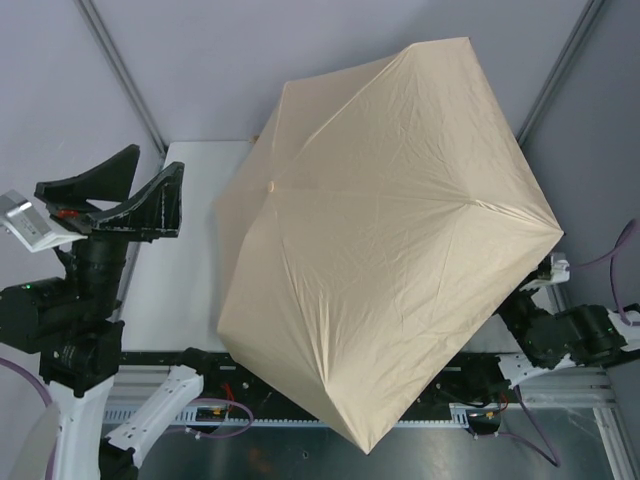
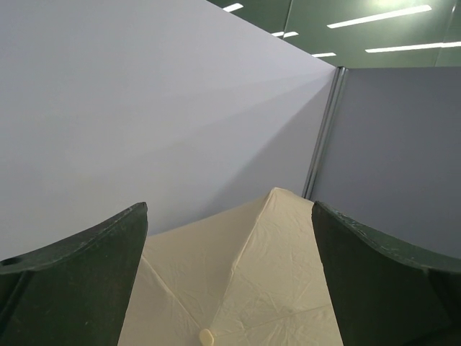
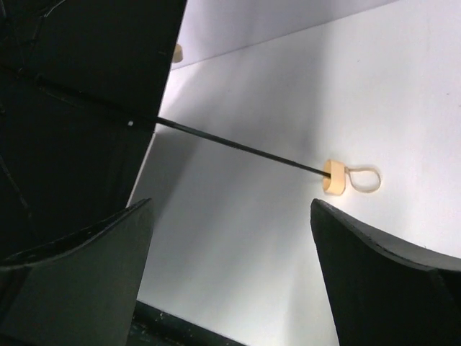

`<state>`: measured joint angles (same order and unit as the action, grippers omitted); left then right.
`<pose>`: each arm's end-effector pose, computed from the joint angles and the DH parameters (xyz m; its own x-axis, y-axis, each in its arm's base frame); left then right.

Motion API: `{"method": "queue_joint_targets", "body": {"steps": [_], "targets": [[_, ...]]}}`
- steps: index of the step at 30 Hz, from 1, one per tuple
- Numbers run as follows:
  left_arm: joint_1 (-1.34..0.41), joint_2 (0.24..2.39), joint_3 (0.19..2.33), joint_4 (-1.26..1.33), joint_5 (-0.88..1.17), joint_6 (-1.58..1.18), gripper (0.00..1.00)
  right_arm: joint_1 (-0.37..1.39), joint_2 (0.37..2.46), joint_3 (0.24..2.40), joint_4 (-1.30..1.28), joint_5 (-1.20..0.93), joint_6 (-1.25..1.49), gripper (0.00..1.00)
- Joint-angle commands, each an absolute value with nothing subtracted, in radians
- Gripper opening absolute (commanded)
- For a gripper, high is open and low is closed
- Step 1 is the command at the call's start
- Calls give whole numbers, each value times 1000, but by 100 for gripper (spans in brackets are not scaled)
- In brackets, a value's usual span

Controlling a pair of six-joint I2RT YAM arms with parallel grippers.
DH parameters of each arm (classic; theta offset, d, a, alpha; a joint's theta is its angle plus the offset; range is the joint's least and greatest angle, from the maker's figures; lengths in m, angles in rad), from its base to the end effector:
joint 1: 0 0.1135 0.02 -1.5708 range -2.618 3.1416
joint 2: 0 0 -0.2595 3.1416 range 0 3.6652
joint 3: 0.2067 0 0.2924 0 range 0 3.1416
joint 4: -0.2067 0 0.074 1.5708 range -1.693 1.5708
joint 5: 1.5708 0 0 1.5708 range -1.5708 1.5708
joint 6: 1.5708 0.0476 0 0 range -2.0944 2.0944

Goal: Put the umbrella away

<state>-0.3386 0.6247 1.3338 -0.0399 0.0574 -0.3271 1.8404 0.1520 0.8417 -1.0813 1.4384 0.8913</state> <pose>0.0773 -0.0301 0.5725 0.4339 -0.4929 -0.7542 0.5422 0.8114 -0.2183 0.0401 0.0321 0.3505 -0.2249 0.4284 -0.8751 -0.3124 0.8190 0.4813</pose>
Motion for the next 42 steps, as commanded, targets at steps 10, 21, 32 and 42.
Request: {"method": "queue_joint_targets", "body": {"steps": [10,21,32,42], "targets": [[-345,673,1361,-43,161,-427,98,1303,606,666,-76,1406,223,99],[-350,637,1359,-95,130,-363,98,225,853,479,155,-198,427,99],[-351,684,1376,-95,175,-368,98,284,1429,653,536,-818,91,99],[-348,738,1400,-114,234,-361,99,454,1610,900,279,-450,-164,99]]}}
